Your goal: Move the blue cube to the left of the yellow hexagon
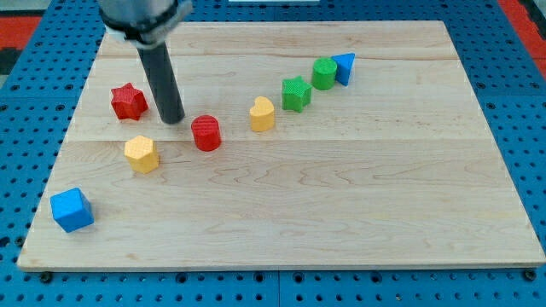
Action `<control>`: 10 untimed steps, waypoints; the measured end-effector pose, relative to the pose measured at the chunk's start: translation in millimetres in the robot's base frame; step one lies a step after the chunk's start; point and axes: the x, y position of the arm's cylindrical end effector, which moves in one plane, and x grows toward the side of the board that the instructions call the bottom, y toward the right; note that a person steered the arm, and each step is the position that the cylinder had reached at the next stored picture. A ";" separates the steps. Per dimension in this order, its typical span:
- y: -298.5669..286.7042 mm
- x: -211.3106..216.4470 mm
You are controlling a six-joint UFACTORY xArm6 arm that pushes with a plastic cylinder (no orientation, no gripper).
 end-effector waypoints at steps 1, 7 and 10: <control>46.2 -32.2; 18.7 -31.3; -24.6 146.0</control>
